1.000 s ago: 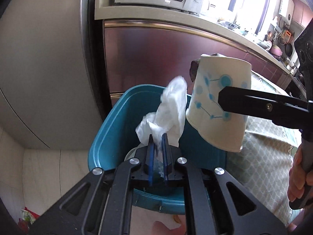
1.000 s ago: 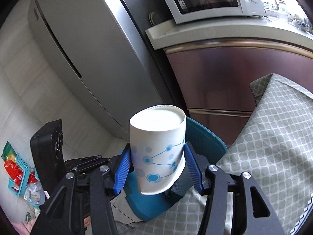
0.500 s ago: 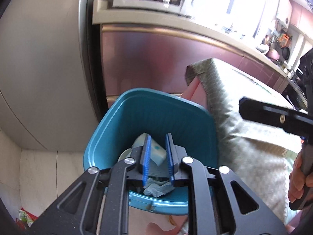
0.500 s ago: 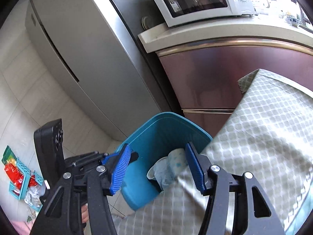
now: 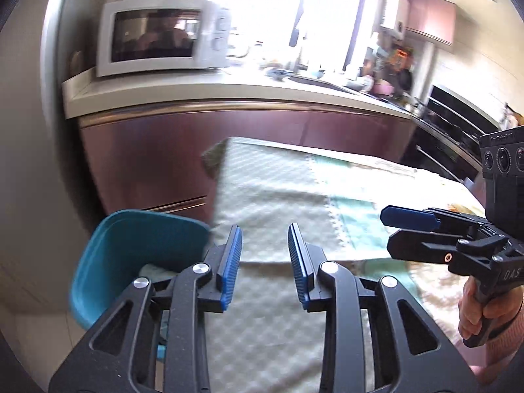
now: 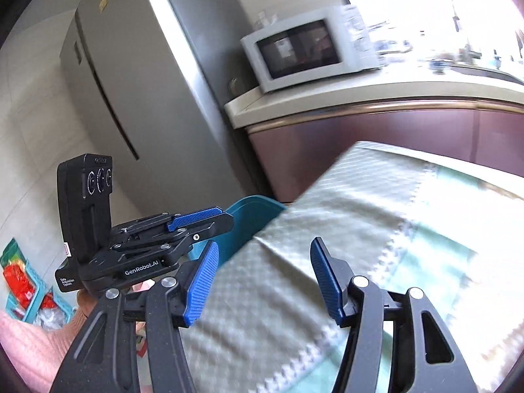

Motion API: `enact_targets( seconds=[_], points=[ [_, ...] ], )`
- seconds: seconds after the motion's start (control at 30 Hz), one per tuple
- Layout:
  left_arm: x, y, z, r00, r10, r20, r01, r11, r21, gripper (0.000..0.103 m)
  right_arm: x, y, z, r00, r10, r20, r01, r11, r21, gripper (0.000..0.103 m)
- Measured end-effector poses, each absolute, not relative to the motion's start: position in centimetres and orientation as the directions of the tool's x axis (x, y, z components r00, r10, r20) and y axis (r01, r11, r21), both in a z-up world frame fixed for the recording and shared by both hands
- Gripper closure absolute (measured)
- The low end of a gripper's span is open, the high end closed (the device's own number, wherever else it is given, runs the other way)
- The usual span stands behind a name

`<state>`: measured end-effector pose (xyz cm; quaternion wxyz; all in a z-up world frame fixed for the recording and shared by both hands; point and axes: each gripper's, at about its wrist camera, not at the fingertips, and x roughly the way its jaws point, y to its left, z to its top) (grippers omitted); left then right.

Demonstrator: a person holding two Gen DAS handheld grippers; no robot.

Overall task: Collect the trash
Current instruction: 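Return both open grippers to the table over the orange peels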

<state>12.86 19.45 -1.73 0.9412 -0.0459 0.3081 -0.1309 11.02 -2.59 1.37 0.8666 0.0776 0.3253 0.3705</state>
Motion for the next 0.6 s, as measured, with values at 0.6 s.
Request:
enact_targets(
  seconds=[0.6],
  points=[
    [13.8, -2.8, -4.1, 0.534, -0.560, -0.634, 0.585, 0.786, -0.201, 0.071, 3.5, -28.0, -1.6, 0.793, 0.260, -0.551, -0.028, 0.919, 0.393, 0.047]
  ],
)
